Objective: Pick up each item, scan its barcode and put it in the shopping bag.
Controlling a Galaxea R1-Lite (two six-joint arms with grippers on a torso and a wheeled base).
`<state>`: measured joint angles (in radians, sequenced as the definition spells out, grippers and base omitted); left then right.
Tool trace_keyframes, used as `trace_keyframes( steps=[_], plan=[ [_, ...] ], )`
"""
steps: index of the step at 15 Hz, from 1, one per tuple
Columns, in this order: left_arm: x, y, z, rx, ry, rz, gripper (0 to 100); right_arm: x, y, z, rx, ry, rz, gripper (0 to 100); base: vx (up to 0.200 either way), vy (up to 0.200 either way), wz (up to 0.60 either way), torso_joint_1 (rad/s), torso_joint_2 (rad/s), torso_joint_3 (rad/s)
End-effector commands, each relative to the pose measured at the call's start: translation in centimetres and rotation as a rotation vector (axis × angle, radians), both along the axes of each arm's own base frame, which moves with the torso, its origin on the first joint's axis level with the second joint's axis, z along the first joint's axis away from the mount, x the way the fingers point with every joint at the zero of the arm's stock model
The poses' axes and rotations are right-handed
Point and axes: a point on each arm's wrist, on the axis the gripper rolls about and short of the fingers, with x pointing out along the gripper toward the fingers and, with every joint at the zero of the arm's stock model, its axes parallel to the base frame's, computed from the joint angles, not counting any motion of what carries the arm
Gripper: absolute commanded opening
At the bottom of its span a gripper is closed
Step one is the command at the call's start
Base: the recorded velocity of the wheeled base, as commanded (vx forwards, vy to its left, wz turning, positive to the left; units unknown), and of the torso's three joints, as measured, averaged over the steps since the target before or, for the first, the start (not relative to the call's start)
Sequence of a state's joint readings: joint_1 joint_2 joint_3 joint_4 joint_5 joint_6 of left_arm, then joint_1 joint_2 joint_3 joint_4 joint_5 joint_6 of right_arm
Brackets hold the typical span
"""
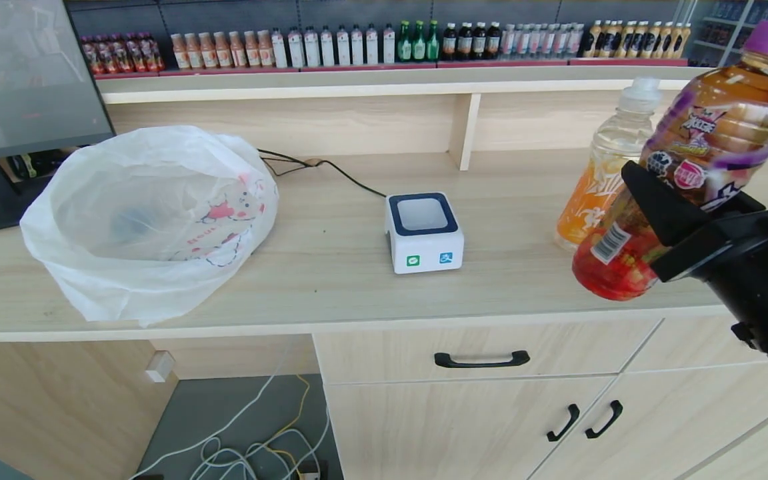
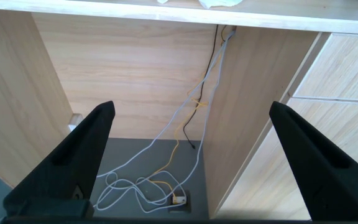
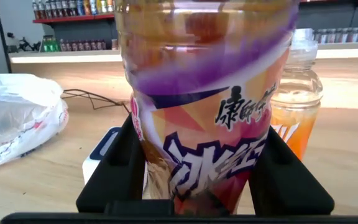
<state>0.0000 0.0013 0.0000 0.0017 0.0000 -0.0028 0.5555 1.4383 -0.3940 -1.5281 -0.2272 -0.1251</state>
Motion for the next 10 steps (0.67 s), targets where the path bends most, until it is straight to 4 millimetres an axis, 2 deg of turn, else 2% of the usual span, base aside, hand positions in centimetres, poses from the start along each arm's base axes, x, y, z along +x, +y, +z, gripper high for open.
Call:
trace_keyframes(
  steps=[1, 7, 10],
  plan=[
    [0.0, 0.0, 0.0, 0.0, 0.0, 0.0, 100, 0.31, 0.15, -0.13, -0.005, 0.007, -0.002, 0, 0.0, 0.0, 0.0, 0.0, 0.0, 0.0],
    [0.0, 0.0, 0.0, -0.002, 0.0, 0.0, 100, -0.06, -0.08, 0.23, 0.006, -0.008, -0.001, 0, 0.0, 0.0, 0.0, 0.0, 0.0, 0.0],
    [0.0, 0.0, 0.0, -0.006, 0.0, 0.0, 100, -0.23, -0.18, 0.16, 0.005, -0.007, -0.001, 0, 0.0, 0.2, 0.0, 0.001, 0.0, -0.002]
  ],
)
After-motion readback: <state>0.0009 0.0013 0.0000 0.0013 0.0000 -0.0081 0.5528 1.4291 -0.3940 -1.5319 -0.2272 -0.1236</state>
